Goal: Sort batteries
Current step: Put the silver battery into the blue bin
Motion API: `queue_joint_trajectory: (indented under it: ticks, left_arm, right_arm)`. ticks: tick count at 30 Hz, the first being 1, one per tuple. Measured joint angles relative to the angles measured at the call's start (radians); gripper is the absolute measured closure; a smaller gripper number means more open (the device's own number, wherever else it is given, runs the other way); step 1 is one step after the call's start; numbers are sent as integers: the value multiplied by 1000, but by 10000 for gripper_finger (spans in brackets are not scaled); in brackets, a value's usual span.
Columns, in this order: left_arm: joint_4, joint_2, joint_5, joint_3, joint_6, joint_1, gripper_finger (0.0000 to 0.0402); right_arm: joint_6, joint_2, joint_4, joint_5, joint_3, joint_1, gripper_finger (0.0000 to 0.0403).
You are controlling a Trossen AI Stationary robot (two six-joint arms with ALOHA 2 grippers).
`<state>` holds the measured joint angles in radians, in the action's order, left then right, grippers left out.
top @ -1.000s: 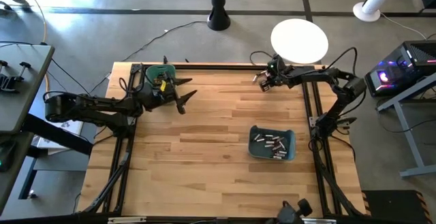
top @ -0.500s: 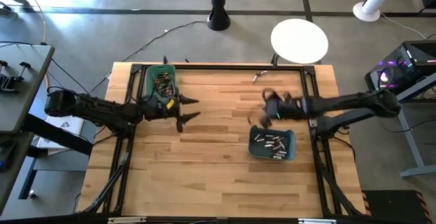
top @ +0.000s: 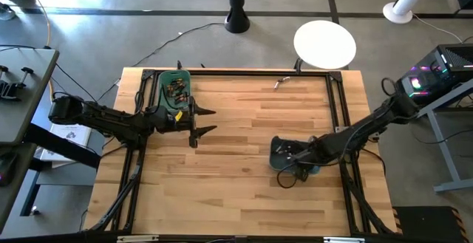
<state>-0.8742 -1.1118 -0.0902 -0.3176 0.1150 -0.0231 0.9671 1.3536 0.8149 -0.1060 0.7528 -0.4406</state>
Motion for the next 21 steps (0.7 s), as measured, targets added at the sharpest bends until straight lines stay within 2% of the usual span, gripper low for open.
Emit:
queue_joint_trajectory:
  ticks: [7,10,13,17,19,21]
  left_arm:
    - [1,0,0,0,20,-4,163]
    - [-6,0,0,0,20,-4,163]
    - [-5,0,0,0,20,-3,163]
    - [-5,0,0,0,18,-3,163]
    - [-6,0,0,0,18,-3,163]
    - [-7,0,0,0,18,-3,163]
  right_arm:
    - [42,67,24,64,0,102,349]
    - [29,48,26,111,0,142,318]
    - [-1,9,32,114,2,174,283]
    - [-32,-50,129,115,67,211,257]
    - [-72,-72,169,68,113,232,254]
    - [-139,-82,190,-48,160,272,253]
